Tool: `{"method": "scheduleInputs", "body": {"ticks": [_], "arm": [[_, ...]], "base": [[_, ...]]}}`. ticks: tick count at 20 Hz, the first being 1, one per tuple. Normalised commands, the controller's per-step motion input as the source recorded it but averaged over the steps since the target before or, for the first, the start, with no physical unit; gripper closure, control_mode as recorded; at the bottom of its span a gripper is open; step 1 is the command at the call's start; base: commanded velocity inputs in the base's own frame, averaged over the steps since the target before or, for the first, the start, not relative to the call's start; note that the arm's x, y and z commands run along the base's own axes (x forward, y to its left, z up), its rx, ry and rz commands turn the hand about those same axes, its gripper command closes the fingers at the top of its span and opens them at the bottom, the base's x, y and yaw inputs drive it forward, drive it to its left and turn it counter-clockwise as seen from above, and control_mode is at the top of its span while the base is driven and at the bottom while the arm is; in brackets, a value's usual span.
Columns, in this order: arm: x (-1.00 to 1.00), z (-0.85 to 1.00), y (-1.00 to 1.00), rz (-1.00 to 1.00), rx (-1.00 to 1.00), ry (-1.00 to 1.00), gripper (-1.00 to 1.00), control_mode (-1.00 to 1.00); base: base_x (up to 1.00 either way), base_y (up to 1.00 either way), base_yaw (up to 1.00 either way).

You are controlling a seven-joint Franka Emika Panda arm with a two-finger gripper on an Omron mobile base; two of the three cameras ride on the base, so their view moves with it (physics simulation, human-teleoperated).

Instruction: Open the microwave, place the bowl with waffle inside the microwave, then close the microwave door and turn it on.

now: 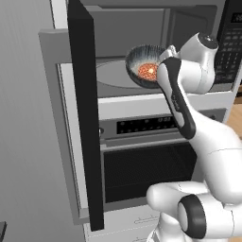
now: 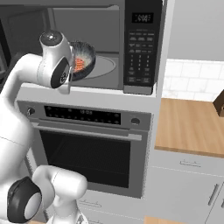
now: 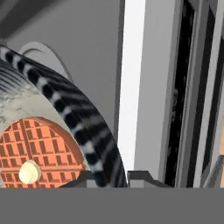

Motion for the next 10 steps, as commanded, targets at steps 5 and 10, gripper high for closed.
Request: {"method": "scheduleInputs", "body": {"ticks": [5,10], "arm": [[0.62,0.0,0.05,0.0,0.0,0.0,1.0,-1.0],[0.46,0.0,0.04,0.0,0.0,0.0,1.0,-1.0]], "base": [[0.0,0.0,0.0],[0.0,0.0,0.0]]}}
